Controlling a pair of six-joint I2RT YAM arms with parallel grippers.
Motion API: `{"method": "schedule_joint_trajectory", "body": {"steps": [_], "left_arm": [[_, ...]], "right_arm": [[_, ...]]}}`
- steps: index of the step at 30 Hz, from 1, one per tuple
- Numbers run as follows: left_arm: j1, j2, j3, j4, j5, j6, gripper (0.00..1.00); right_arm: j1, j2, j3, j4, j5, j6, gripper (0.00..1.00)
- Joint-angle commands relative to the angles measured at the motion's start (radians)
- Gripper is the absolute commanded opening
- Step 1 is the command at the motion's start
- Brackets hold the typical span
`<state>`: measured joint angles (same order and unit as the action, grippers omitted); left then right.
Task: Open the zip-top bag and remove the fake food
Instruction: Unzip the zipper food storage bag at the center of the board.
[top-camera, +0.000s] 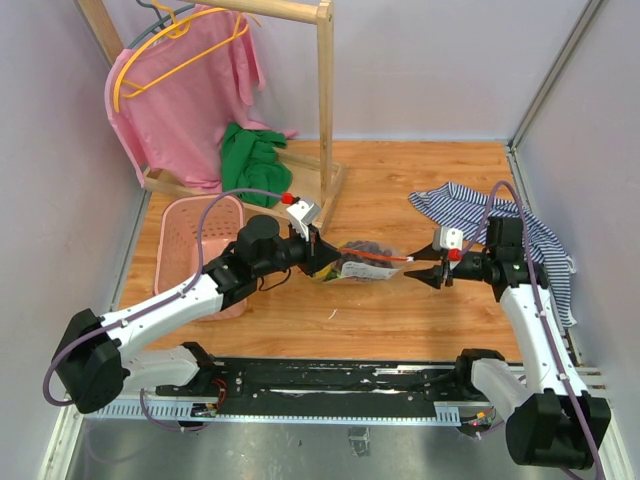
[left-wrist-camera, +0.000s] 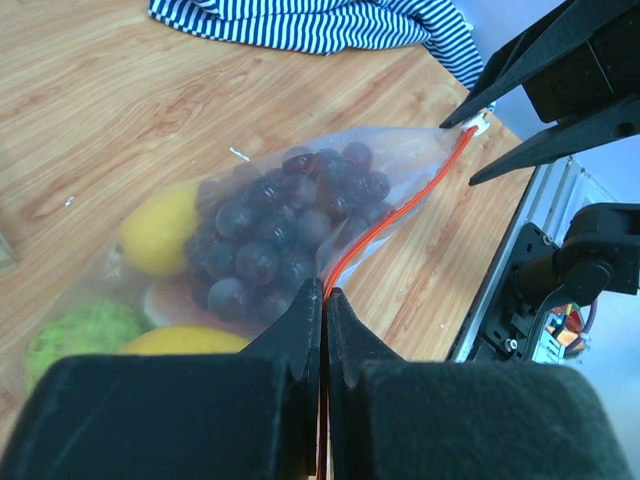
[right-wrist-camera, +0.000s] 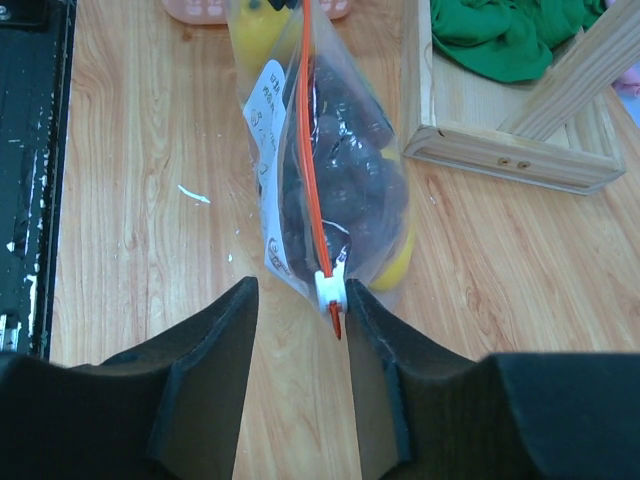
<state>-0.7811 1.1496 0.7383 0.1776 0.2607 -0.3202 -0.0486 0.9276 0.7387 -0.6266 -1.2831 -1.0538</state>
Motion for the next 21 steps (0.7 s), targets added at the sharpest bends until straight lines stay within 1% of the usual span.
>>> {"method": "schedule_joint_trajectory", "body": {"steps": [1, 4, 11, 13, 19, 20, 21], "left_arm": [[0.009, -0.025, -0.007, 0.060, 0.023, -0.009, 0.00], [0.009, -0.024, -0.005, 0.058, 0.028, -0.010, 0.00], [0.009, -0.028, 0.002, 0.053, 0.022, -0.008, 0.00], [0.009, -0.028, 0.008, 0.044, 0.025, -0.003, 0.00], [0.010, -0.024, 0.062, 0.005, 0.048, 0.025, 0.01], [0.009, -0.019, 0.077, -0.006, 0.056, 0.034, 0.05], [0.009, -0.015, 0.093, -0.022, 0.060, 0.044, 0.14]], "right_arm": [[0.029, -0.010, -0.023, 0.084, -0.013, 0.058, 0.39], [0.037, -0.016, -0.026, 0.099, -0.004, 0.073, 0.32], [0.042, -0.043, -0.016, 0.105, 0.041, 0.090, 0.06], [0.041, -0.058, 0.000, 0.108, 0.070, 0.120, 0.01], [0.041, -0.096, 0.074, 0.099, 0.132, 0.221, 0.01], [0.042, -0.095, 0.092, 0.093, 0.146, 0.242, 0.01], [0.041, -0.094, 0.112, 0.087, 0.157, 0.269, 0.01]]}}
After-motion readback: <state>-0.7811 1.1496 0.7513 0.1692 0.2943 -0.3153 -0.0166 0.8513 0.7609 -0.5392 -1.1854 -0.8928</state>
